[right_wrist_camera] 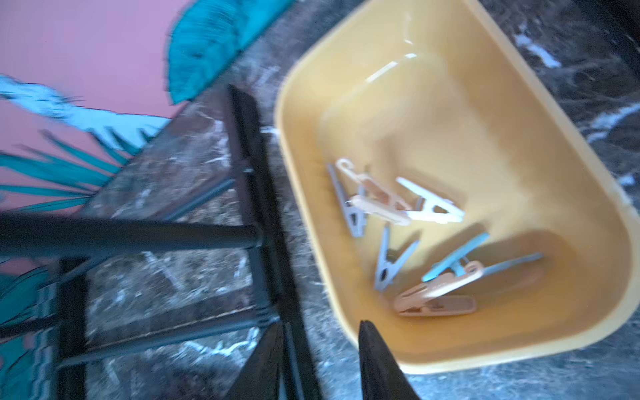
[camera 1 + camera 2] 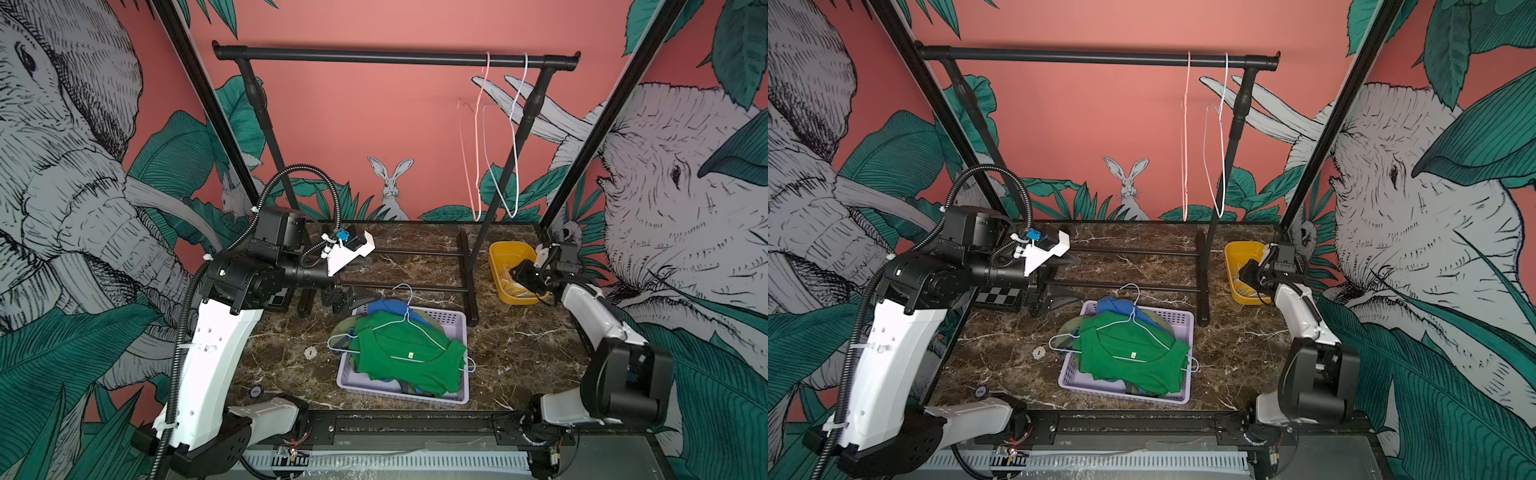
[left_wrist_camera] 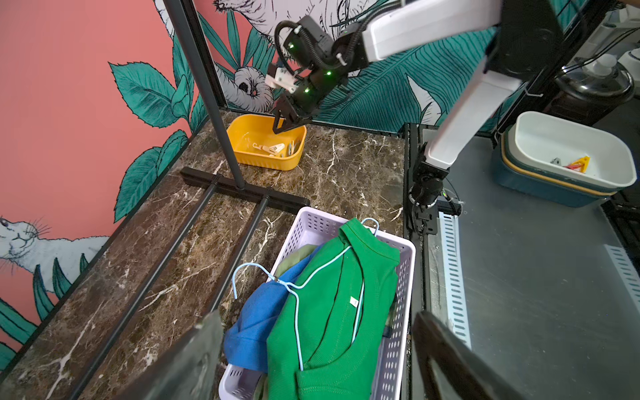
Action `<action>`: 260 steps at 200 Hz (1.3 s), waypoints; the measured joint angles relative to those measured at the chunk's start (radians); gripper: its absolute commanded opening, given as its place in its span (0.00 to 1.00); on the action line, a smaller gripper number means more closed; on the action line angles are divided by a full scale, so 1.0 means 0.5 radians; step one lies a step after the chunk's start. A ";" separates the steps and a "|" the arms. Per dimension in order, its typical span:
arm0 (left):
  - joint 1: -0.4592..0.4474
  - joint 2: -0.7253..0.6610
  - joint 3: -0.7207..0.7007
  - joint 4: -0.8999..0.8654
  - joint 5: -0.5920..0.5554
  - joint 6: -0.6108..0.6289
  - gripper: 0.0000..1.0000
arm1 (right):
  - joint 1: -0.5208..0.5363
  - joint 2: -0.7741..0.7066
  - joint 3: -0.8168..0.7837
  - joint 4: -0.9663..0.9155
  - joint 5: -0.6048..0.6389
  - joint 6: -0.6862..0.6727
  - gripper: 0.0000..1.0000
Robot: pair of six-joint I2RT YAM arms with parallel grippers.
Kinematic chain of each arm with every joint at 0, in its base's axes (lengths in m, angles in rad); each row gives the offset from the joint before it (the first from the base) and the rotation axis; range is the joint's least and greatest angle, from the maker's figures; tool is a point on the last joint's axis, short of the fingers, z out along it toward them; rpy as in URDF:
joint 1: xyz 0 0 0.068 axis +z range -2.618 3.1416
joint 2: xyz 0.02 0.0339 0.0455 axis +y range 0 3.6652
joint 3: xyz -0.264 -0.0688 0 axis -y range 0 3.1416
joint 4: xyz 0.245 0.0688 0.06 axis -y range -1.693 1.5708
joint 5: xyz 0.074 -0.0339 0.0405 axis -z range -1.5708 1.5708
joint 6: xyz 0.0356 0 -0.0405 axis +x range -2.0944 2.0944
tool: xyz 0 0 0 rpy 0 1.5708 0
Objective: Remove the clothespins securing tank tops to the hanger
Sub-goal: Pick up the hanger from the basket.
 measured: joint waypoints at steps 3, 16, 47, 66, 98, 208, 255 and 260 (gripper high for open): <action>-0.001 0.004 0.007 -0.004 -0.001 0.004 0.87 | 0.016 -0.047 -0.021 0.000 -0.032 0.000 0.37; -0.004 0.021 0.024 -0.028 0.000 0.023 0.87 | 0.146 -0.253 -0.115 0.004 -0.185 -0.002 0.37; -0.004 0.074 0.030 -0.089 -0.002 0.066 0.86 | 0.637 -0.485 -0.306 0.002 -0.529 -0.014 0.38; -0.004 0.098 0.031 -0.124 -0.005 0.088 0.85 | 0.808 -0.500 -0.398 0.064 -0.593 0.000 0.41; -0.004 0.098 0.031 -0.169 -0.015 0.120 0.85 | 1.215 -0.466 -0.512 0.184 -0.706 0.002 0.43; -0.004 0.047 -0.054 -0.174 -0.032 0.127 0.85 | 1.475 0.234 -0.300 0.599 -0.703 -0.050 0.44; -0.004 0.030 -0.079 -0.172 -0.031 0.126 0.85 | 1.476 0.346 -0.237 0.677 -0.722 -0.049 0.44; -0.004 0.026 -0.081 -0.172 -0.031 0.126 0.85 | 1.476 0.357 -0.227 0.684 -0.728 -0.049 0.44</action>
